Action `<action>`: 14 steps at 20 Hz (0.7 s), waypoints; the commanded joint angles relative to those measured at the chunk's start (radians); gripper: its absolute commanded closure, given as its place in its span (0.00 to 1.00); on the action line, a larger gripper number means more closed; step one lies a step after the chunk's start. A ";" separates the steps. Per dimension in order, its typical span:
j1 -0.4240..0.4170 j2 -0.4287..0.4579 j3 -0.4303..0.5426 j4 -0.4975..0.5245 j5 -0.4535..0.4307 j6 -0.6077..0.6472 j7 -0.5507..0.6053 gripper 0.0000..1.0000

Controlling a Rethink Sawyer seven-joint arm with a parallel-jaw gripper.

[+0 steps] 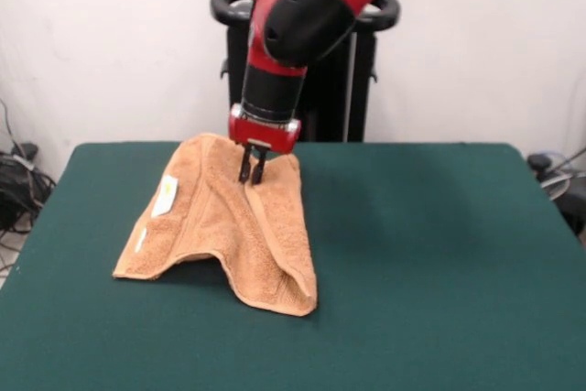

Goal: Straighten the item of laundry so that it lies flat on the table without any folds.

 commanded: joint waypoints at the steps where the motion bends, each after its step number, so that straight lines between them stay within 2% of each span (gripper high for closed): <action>1: -0.026 0.038 0.207 -0.059 0.153 -0.076 -0.277 1.00; 4: -0.019 0.028 0.224 -0.061 0.090 -0.043 -0.242 1.00; 9: 0.080 0.034 0.248 -0.076 -0.151 0.073 0.009 1.00; 14: 0.147 0.051 0.247 -0.080 -0.247 0.103 0.163 1.00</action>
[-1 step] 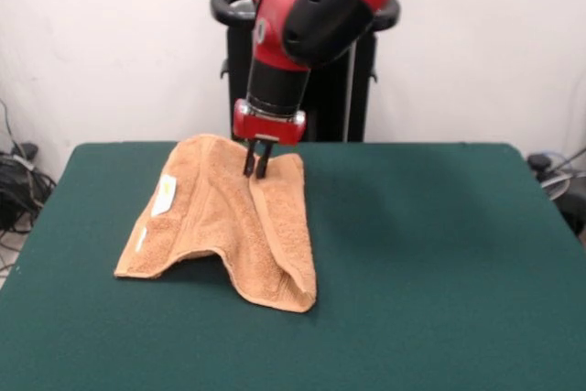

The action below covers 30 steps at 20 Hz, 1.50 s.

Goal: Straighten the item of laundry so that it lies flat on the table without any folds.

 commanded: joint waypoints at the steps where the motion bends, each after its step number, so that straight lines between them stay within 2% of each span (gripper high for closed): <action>1: 0.072 0.062 0.225 -0.089 -0.088 0.067 0.275 1.00; 5: 0.053 0.049 0.231 -0.076 -0.071 0.059 0.223 1.00; 8: 0.053 0.042 0.229 -0.069 -0.081 0.047 0.226 1.00; 13: 0.103 0.067 0.206 -0.083 -0.147 0.024 0.317 1.00; 17: 0.200 0.139 0.157 -0.123 -0.242 -0.023 0.475 1.00; 20: 0.233 0.165 0.139 -0.137 -0.263 -0.036 0.522 1.00; 23: 0.251 0.185 0.133 -0.144 -0.266 -0.033 0.532 1.00; 30: 0.225 0.181 0.166 -0.129 -0.204 0.033 0.440 1.00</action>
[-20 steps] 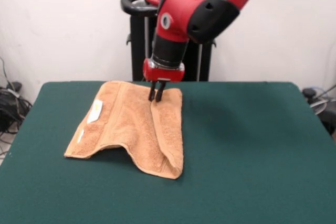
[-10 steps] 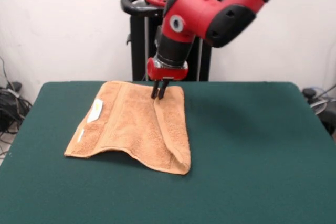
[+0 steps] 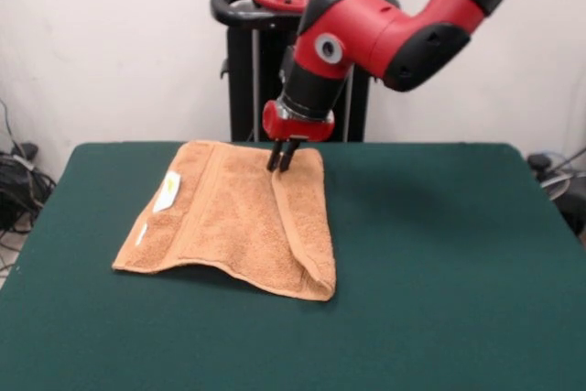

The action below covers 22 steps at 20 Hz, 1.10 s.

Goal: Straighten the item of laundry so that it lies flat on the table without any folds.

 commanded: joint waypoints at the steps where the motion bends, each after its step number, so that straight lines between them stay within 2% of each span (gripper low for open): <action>1: -0.030 0.068 0.170 -0.099 0.066 0.027 0.156 1.00; 6: -0.099 0.040 0.216 -0.078 0.161 0.096 -0.008 1.00; 8: -0.102 0.040 0.219 -0.072 0.174 0.100 -0.028 1.00; 12: 0.008 0.113 0.172 -0.091 0.057 0.043 0.153 1.00; 14: 0.011 0.114 0.171 -0.083 0.059 0.044 0.153 1.00; 19: -0.065 0.057 0.221 -0.033 0.180 0.117 -0.009 1.00; 20: -0.080 0.044 0.228 -0.024 0.216 0.127 -0.049 1.00; 22: -0.107 0.029 0.218 -0.010 0.342 0.116 -0.180 1.00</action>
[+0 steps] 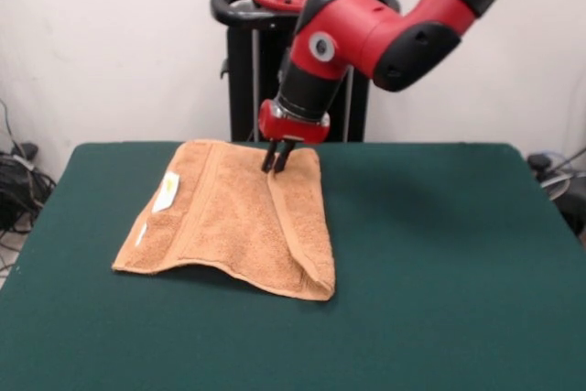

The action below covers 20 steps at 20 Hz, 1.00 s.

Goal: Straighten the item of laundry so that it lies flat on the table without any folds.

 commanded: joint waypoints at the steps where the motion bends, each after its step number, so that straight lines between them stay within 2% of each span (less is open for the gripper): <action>1: -0.079 0.035 0.206 -0.013 0.298 0.051 -0.230 1.00; 4: -0.071 0.049 0.164 0.017 0.417 -0.025 -0.321 1.00; 10: -0.073 0.057 0.139 0.078 0.490 -0.127 -0.447 1.00; 13: -0.082 0.075 0.109 0.109 0.554 -0.191 -0.552 1.00; 16: -0.123 0.047 0.106 0.144 0.541 -0.235 -0.635 1.00; 20: -0.129 -0.024 0.144 0.174 0.450 -0.217 -0.596 1.00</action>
